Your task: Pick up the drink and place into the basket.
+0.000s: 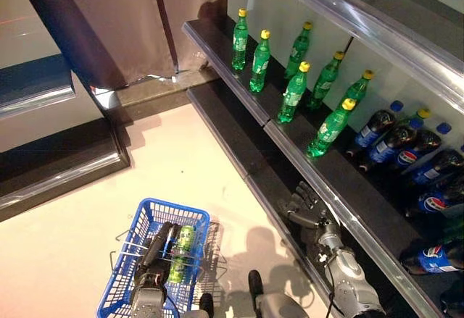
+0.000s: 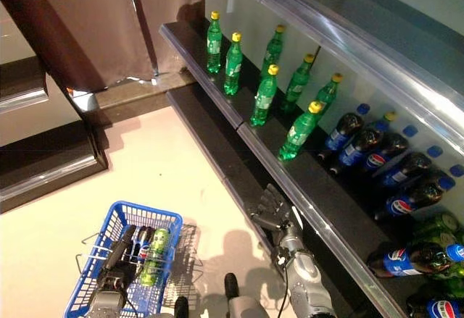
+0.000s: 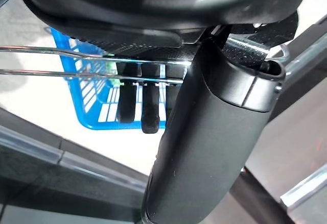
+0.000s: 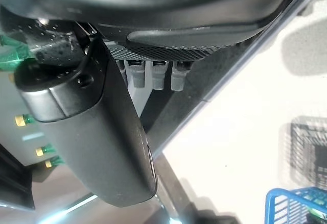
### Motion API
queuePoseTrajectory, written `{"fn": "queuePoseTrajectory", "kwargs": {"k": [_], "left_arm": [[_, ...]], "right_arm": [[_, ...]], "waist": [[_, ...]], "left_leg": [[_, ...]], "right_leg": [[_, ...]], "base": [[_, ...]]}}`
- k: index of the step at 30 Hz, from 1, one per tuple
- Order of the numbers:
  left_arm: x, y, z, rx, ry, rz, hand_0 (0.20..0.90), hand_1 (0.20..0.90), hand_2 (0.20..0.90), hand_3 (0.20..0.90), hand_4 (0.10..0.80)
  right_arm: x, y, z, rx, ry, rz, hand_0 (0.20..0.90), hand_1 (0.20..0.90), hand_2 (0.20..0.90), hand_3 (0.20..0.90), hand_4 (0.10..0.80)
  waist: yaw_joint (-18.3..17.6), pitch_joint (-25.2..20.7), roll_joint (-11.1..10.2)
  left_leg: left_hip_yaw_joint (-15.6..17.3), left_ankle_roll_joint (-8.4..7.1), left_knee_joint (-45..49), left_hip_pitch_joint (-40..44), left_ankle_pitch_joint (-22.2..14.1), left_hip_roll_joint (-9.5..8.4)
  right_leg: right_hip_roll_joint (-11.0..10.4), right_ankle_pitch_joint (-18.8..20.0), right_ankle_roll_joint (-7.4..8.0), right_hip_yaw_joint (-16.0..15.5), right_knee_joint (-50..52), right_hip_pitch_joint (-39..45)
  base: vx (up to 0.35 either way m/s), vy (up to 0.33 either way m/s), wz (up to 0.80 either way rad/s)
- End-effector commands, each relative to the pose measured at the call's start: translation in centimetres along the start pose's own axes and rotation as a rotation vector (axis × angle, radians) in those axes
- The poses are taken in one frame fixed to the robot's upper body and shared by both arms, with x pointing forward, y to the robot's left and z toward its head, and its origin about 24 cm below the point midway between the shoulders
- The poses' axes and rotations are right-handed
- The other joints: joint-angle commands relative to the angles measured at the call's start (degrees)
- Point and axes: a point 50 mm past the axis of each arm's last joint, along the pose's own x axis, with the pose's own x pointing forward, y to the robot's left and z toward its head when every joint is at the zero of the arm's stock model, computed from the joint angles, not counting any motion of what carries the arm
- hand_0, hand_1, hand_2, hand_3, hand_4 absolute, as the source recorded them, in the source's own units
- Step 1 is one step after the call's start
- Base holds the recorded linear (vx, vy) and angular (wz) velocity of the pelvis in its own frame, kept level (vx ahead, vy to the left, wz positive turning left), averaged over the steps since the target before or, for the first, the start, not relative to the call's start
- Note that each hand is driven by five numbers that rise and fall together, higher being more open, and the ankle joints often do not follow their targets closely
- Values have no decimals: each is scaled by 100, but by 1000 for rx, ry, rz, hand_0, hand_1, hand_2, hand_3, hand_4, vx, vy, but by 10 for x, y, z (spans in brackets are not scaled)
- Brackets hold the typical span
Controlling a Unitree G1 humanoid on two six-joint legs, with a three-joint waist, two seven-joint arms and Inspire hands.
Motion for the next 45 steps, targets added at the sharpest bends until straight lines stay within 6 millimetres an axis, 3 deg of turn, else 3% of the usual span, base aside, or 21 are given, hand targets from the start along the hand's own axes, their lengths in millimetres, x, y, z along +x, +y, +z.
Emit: {"fn": "queuePoseTrajectory", "kwargs": {"k": [1,7,9,10,13,17,18,21,25,27,29,30,31,34,36,38,39,41,44,45], "left_arm": [[4,-41,66,-6,-349,-239,300,300,300,200,100],[3,-45,68,-29,-349,-295,300,300,300,200,100],[4,-45,69,-24,-341,-304,300,300,300,200,100],[5,-45,70,-9,-337,-304,300,300,300,200,100],[5,-44,75,29,-334,-282,300,300,300,200,100],[4,-44,73,34,-329,-280,300,300,300,200,100],[4,-44,71,38,-321,-277,300,300,300,200,100],[3,-35,68,40,-310,-254,300,300,300,200,100],[1,-27,62,56,-293,-216,300,300,300,200,100],[0,-21,60,60,-287,-193,300,300,300,200,100],[-3,-11,63,61,-285,-164,300,300,300,200,100],[-4,-6,64,58,-286,-154,300,300,300,200,100],[-6,-2,65,55,-285,-148,300,300,300,200,100],[-8,-3,62,55,-281,-163,300,300,300,200,100],[-10,-5,61,43,-282,-177,300,300,300,200,100],[-12,-5,62,37,-283,-187,300,300,300,200,100],[-13,-6,62,28,-282,-202,300,300,300,200,100],[-13,-7,64,26,-283,-214,300,300,300,200,100],[-10,-14,64,31,-265,-239,300,300,300,200,100],[-9,-15,61,30,-261,-244,300,300,300,200,100]], "right_arm": [[0,-11,22,-77,-105,31,900,900,900,900,800],[1,-11,29,-53,-154,3,900,900,900,900,800],[0,-9,30,-53,-172,-3,900,900,900,900,800],[-2,-8,30,-52,-177,-7,900,900,900,900,800],[-4,-9,28,-47,-170,-13,900,900,900,900,800],[-5,-16,25,-64,-141,-13,900,900,900,900,800],[-7,-20,24,-69,-133,-21,900,900,900,900,800],[-14,-30,20,-74,-107,-25,900,900,900,900,800],[-21,-32,12,-79,-85,-26,900,900,900,900,800],[-21,-29,11,-81,-81,-23,900,900,900,900,800],[-22,-28,11,-80,-73,-18,900,900,900,900,800],[-23,-28,11,-78,-67,-12,900,900,900,900,800],[-24,-28,10,-81,-61,-5,900,900,900,900,800],[-23,-25,11,-96,-66,10,900,900,900,900,800],[-23,-24,12,-123,-73,27,900,900,900,900,800],[-23,-24,12,-129,-81,38,900,900,900,900,800],[-22,-21,14,-132,-87,65,900,900,900,900,800],[-17,-12,16,-151,-87,137,900,900,900,900,800],[-12,1,25,-163,-105,205,900,900,900,900,800],[-11,4,26,-165,-108,220,900,900,900,900,800]], "waist": [[266,-995,279],[317,-730,286],[294,-620,310],[285,-558,356],[348,-455,432],[295,-456,306],[244,-483,205],[34,-587,147],[-53,-728,169],[-37,-828,223],[-28,-977,333],[-27,-1050,387],[-25,-1115,438],[46,-1101,342],[131,-1014,242],[207,-925,218],[293,-808,230],[378,-746,241],[515,-711,391],[576,-702,456]], "left_leg": [[-408,215,922,-443,-827,-434],[-681,459,1301,-646,-965,-626],[-902,587,1364,-686,-1019,-760],[-974,612,1395,-674,-1044,-785],[-956,579,1484,-648,-1017,-789],[-1175,447,1333,-417,-956,-988],[-1342,366,1317,-321,-983,-1161],[-1648,298,1316,-9,-1117,-1323],[-1961,401,1384,283,-1350,-1352],[-2026,364,1410,439,-1400,-1286],[-2014,245,1586,591,-1207,-1103],[-1960,151,1760,603,-967,-997],[-1782,-29,2200,495,-492,-850],[-1219,-240,3776,-278,132,-788],[-767,-242,4898,-1092,173,-780],[-488,-123,5094,-1622,-33,-628],[-368,-6,4669,-1895,-202,-531],[-319,57,3691,-1829,-294,-485],[-692,-77,1741,-1701,-13,-384],[-925,-226,1070,-1741,328,-311]], "right_leg": [[-173,-580,247,-400,390,164],[-342,-670,343,-316,1584,-377],[-330,-364,379,-91,2444,-838],[-317,-3,359,-54,3026,-1164],[-386,527,405,-279,3978,-1790],[-95,413,464,-762,2838,-1914],[69,281,520,-922,1861,-1719],[435,464,489,-803,736,-1757],[544,474,368,-769,921,-1807],[468,300,288,-914,1134,-1722],[425,16,128,-1034,1272,-1545],[420,-119,45,-1058,1273,-1410],[406,-290,-60,-1063,1229,-1168],[191,-488,-197,-1108,1132,-722],[46,-638,-317,-1200,1155,-499],[19,-725,-364,-1225,1173,-376],[64,-774,-351,-1088,1135,-205],[125,-844,-302,-893,1067,-78],[340,-1027,-275,-562,1024,76],[443,-1095,-280,-399,1003,186]], "base": [[25,92,-1],[3,130,1],[-4,172,-6],[13,176,-20],[87,187,-2],[320,94,8],[388,1,7],[526,-27,38],[450,-103,63],[412,-154,33],[339,-135,20],[401,-167,34],[378,-164,40],[269,-144,20],[178,-148,10],[181,-114,9],[295,-81,-7],[290,27,-9],[328,116,3],[349,119,2]]}}
